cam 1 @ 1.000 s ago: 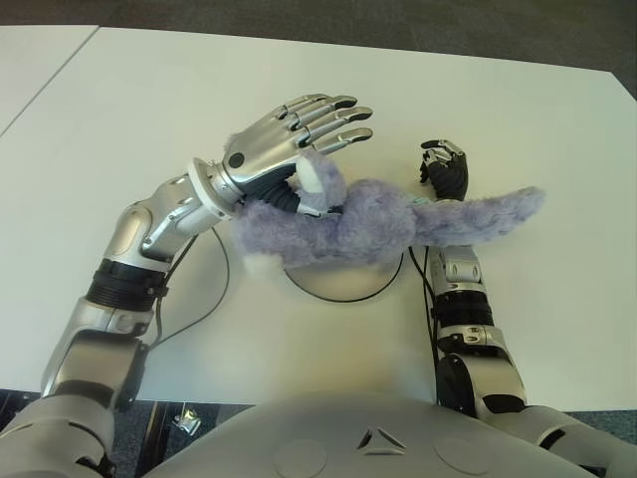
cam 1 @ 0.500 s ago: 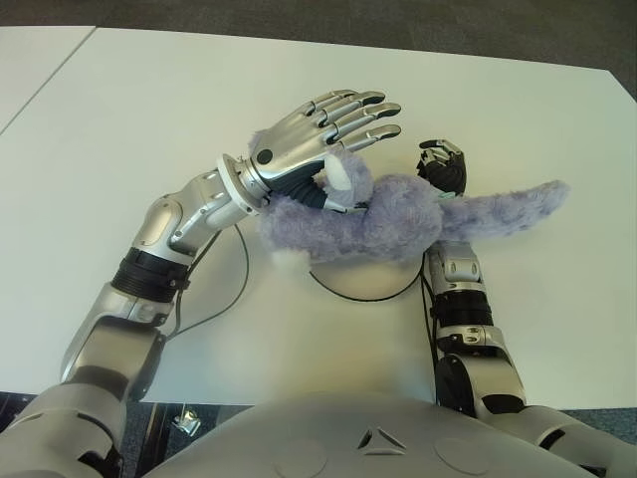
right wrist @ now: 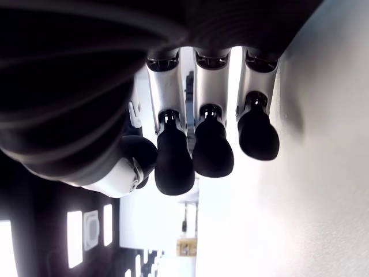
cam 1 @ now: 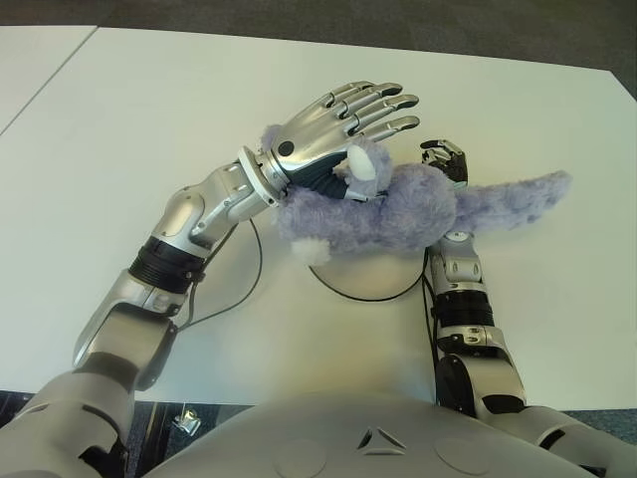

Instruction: Put the doll into the plate.

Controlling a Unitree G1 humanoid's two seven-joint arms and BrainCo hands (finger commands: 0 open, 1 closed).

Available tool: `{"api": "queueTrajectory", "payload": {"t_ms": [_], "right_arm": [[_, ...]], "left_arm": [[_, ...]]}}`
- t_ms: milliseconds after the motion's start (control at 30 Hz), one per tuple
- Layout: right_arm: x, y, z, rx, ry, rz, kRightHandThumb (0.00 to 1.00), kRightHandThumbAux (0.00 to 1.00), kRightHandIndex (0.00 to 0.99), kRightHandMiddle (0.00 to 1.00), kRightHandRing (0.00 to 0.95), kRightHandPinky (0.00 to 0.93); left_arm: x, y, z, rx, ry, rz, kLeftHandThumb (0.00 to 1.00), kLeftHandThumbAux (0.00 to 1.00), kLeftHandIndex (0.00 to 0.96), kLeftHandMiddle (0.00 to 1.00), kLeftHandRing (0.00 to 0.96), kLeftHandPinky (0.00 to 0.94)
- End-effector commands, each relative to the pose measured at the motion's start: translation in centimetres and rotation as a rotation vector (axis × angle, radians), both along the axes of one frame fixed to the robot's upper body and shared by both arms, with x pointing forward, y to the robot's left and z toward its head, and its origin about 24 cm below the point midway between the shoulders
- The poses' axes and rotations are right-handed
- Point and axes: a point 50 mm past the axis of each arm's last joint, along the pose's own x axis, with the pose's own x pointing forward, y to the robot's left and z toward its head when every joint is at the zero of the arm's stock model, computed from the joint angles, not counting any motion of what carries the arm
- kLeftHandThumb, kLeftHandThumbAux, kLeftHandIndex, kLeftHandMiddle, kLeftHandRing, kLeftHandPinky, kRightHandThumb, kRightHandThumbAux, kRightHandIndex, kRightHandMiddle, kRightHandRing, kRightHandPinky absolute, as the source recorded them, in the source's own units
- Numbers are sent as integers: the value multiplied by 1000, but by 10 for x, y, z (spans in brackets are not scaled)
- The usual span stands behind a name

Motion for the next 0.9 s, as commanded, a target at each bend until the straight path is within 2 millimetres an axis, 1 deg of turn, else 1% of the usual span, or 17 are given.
{"api": "queueTrajectory", "payload": {"t_ms": [33,167,500,900], "right_arm": [[-8,-1,-22,20,105,-5,714,712,443,768,754,733],[-8,-1,-22,14,110,-4,713,712,443,769,756,739],[-6,-2,-24,12,109,-12,714,712,443,766,746,709],[-5,-2,-26,9,117,-17,714,712,443,756,737,706]], "left_arm": [[1,-6,-1,9,0,-2,390,201,0,0,0,0],[1,-9,0,13,16,-7,391,203,0,0,0,0],[1,-14,2,38,23,-6,378,209,0,0,0,0],[3,-19,3,61,12,0,294,231,0,0,0,0]]}}
